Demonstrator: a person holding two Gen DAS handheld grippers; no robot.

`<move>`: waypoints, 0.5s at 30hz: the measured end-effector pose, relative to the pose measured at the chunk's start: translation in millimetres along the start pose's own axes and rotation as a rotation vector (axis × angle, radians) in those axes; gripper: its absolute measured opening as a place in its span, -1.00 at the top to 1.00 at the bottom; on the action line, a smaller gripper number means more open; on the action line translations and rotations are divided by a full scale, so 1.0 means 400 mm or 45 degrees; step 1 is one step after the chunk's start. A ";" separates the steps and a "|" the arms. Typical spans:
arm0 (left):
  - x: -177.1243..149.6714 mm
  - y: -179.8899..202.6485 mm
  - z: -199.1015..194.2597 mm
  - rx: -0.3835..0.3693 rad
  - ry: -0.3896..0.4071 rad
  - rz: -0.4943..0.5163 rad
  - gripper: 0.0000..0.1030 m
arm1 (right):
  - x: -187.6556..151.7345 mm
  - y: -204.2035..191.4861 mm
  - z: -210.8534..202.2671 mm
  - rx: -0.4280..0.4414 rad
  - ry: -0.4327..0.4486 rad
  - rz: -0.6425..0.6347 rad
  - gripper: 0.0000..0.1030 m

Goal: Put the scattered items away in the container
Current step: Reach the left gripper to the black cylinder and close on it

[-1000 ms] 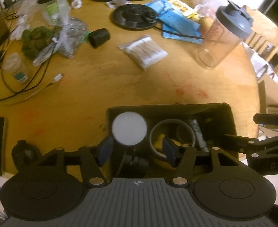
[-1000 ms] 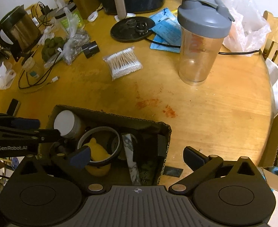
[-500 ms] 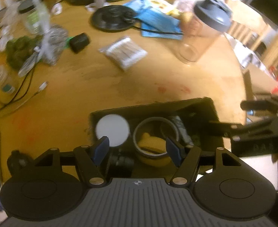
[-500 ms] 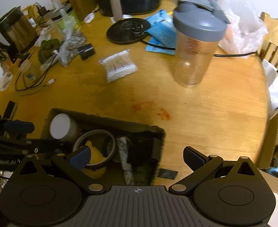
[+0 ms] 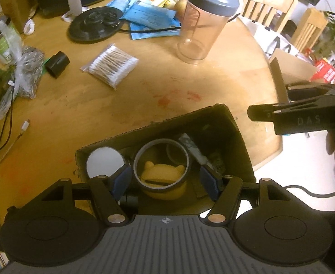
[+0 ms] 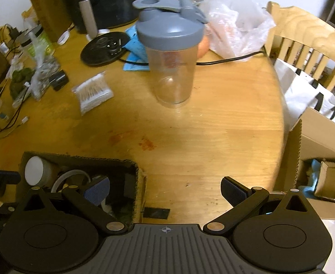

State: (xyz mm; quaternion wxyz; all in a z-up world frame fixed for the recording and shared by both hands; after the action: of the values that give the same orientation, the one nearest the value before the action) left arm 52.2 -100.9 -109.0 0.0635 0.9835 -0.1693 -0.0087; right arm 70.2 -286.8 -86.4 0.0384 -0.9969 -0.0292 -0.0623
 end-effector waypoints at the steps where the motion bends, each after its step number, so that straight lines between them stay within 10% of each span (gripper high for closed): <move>1: 0.002 0.001 -0.001 0.002 0.000 0.002 -0.28 | 0.001 0.003 -0.001 0.000 0.001 0.007 -1.00; 15: 0.086 0.004 -0.052 0.076 0.081 0.025 -0.28 | 0.028 0.028 -0.009 -0.004 0.035 0.065 -1.00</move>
State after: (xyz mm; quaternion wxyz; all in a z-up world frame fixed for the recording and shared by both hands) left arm 85.1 -111.5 -88.0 0.0398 0.9830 -0.1769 0.0281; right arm 81.7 -297.5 -82.2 0.0387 -0.9964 -0.0031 -0.0750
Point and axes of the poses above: each gripper's, at about its wrist camera, not at the fingertips, and z roughly the way its jaws point, y to its right, x to its top, the point moved 8 cm from there along z, roughly the way its jaws point, and after that the axes turned 15 degrees about -y, right-handed, at the moved point
